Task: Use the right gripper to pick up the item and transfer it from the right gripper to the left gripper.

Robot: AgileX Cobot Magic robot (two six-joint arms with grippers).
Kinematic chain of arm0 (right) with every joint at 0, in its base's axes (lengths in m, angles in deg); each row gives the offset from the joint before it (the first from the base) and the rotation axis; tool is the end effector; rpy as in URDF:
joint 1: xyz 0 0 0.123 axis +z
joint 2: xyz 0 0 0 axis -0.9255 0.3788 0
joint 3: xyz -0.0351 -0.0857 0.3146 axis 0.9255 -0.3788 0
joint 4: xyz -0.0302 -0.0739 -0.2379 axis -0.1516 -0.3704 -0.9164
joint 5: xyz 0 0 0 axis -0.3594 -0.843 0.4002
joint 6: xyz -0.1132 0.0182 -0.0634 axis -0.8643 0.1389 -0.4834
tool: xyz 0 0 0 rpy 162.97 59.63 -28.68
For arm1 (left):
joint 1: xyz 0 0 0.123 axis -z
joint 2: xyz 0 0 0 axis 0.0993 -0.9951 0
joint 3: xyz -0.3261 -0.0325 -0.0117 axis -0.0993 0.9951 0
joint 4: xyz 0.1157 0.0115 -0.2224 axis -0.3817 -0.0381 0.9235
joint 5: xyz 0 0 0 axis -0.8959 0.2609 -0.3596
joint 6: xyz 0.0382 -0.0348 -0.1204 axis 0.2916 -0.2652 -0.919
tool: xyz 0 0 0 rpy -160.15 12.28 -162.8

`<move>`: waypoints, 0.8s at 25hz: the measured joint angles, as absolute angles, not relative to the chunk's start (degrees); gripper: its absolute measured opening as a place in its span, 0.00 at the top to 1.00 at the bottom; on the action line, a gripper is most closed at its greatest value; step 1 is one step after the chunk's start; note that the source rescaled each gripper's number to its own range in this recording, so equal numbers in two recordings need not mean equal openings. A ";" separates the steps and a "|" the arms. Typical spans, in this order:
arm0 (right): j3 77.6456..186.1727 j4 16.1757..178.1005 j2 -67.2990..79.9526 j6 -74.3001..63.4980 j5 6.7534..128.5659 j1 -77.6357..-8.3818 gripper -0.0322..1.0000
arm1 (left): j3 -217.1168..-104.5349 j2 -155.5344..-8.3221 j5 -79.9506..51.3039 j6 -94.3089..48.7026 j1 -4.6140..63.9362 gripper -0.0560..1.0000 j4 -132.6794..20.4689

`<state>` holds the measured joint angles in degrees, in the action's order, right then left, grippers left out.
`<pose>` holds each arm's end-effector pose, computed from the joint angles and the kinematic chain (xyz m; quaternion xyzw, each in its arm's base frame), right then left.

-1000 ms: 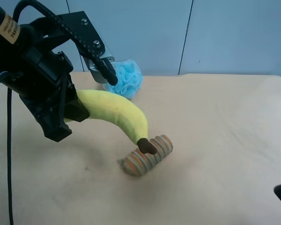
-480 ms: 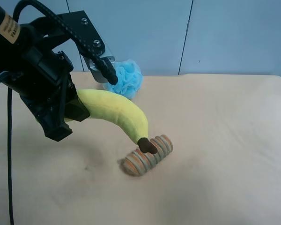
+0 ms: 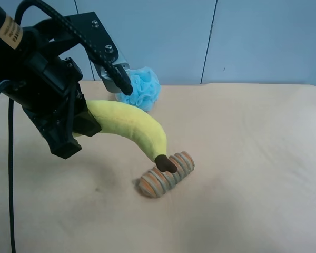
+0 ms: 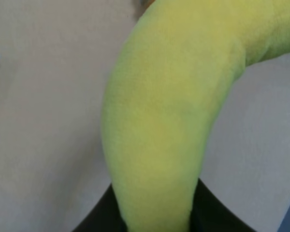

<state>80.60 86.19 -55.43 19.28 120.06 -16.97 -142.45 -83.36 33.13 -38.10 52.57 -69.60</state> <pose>0.0127 0.0058 0.2585 -0.3753 0.8210 0.1664 0.3967 0.1826 -0.1949 0.3195 0.5231 0.8112 -0.0635 0.2536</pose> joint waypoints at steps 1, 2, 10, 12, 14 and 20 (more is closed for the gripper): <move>80.60 86.19 -55.43 19.28 120.06 -16.97 0.00 | -142.45 -83.36 33.13 -38.10 52.57 0.94 -69.60; 80.60 86.19 -55.43 19.28 120.06 -16.97 0.00 | -142.45 -83.36 33.13 -38.10 52.57 0.94 -69.60; 80.60 86.19 -55.99 19.28 120.06 -25.22 0.00 | -142.45 -83.36 31.86 -38.10 52.57 0.94 -69.60; 80.60 86.06 -57.54 19.28 120.06 -29.19 0.00 | -142.45 -83.38 30.45 -38.10 52.57 0.94 -69.60; 80.60 85.96 -59.53 19.28 120.06 -32.91 0.00 | -142.45 -83.38 29.12 -38.10 52.57 0.94 -69.60; 80.60 85.91 -66.58 19.28 120.06 -43.65 0.00 | -142.45 -83.38 26.15 -38.10 52.57 0.94 -69.60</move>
